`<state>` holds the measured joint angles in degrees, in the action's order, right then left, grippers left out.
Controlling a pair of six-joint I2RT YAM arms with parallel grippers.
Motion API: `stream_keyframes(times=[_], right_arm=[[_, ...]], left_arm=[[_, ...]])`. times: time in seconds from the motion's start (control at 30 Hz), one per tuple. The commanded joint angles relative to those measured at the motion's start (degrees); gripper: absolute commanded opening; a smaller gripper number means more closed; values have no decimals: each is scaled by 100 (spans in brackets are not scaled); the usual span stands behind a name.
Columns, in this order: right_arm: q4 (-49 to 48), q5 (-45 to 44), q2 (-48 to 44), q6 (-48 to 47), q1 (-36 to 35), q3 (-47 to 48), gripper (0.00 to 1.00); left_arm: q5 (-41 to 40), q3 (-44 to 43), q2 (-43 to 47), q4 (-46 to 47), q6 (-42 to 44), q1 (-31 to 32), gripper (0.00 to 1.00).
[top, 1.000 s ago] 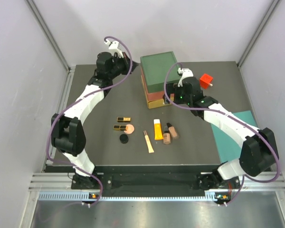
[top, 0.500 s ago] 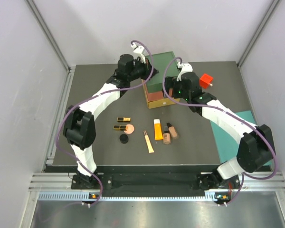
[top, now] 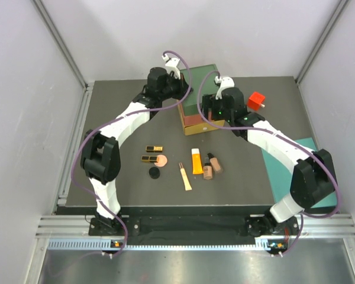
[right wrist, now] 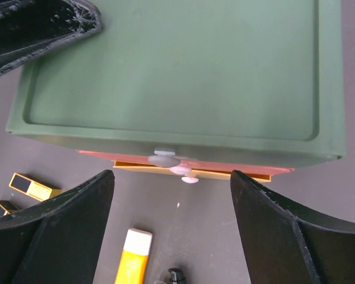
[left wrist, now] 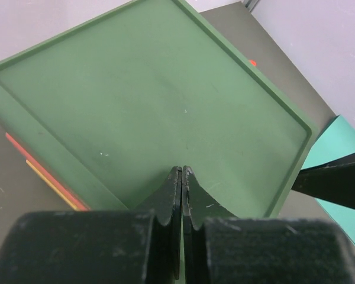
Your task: Organize the makeup
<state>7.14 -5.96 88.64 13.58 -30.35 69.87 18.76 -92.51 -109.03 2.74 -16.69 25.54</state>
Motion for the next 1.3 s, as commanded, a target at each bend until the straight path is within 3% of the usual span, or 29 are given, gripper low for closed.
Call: stream_keyframes(times=[0.0, 0.57, 1.0, 1.27], right_arm=[[-98, -46, 91, -286, -94, 431, 78], [-423, -406, 312, -172, -191, 406, 57], [-951, -661, 241, -75, -191, 229, 49], [-1004, -591, 321, -14, -182, 308, 30]], left_arm=[[-198, -215, -65, -177, 236, -5, 0], [-224, -162, -127, -248, 315, -5, 0], [-242, -145, -180, -248, 315, 12, 0], [-180, -118, -224, -424, 342, 39, 0]])
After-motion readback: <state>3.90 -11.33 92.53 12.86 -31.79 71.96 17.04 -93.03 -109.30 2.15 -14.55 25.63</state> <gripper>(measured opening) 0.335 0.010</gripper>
